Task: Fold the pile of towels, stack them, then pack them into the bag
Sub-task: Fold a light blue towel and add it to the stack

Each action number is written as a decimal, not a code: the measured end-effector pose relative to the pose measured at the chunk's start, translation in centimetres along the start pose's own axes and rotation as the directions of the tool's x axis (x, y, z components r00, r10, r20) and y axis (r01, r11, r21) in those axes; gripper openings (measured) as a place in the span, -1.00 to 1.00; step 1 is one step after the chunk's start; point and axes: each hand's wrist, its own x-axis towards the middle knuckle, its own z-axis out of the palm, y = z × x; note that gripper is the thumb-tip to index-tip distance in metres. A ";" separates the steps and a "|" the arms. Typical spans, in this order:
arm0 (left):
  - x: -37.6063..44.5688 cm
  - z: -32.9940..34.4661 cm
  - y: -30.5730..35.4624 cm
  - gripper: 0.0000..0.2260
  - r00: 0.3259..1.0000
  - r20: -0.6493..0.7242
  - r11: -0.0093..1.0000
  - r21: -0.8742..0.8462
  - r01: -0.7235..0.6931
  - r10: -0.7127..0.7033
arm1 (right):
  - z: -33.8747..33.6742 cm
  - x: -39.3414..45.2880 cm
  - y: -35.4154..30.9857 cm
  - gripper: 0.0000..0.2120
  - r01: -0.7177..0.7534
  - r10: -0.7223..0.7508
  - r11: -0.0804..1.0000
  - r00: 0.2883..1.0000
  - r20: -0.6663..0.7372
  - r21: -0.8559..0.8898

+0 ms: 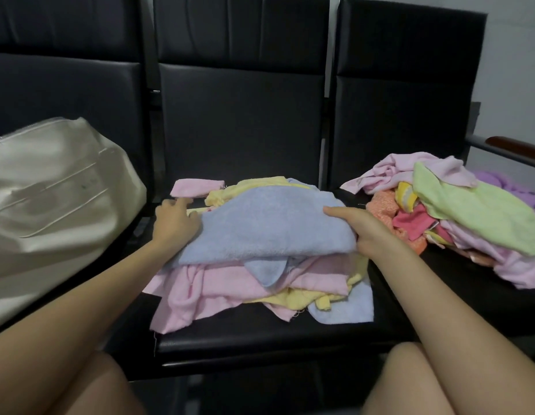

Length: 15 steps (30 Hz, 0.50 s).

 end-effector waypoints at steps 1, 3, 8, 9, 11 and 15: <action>-0.4 -0.2 1.1 -0.65 0.993 -0.058 0.993 -0.054 -0.107 0.103 | 0.3 -0.2 -0.3 -0.78 0.046 -0.045 0.998 0.999 -0.016 0.051; -1.2 -0.5 3.3 -0.68 0.950 -0.121 0.934 -0.186 -0.305 0.286 | 1.3 -0.7 -0.9 -0.92 0.158 -0.153 0.985 0.986 -0.068 0.067; -4.0 1.6 5.9 -0.62 0.845 0.143 0.854 -0.162 -0.494 0.516 | 4.7 -2.1 -3.0 -0.89 0.387 -0.400 0.912 0.913 -0.084 -0.138; -4.4 2.0 5.9 -0.62 0.835 0.188 0.856 -0.133 -0.500 0.517 | 5.6 -2.4 -3.2 -0.86 0.424 -0.435 0.889 0.900 -0.036 -0.173; -4.6 1.9 5.8 -0.66 0.864 0.185 0.874 -0.240 -0.423 0.469 | 7.4 -3.0 -3.3 -0.84 0.450 -0.436 0.879 0.893 0.115 -0.160; -4.4 -0.5 6.5 -0.53 0.961 0.276 0.569 -0.789 0.232 -0.009 | 9.6 -3.2 -2.3 -0.83 0.369 -0.316 0.925 0.883 0.348 -0.097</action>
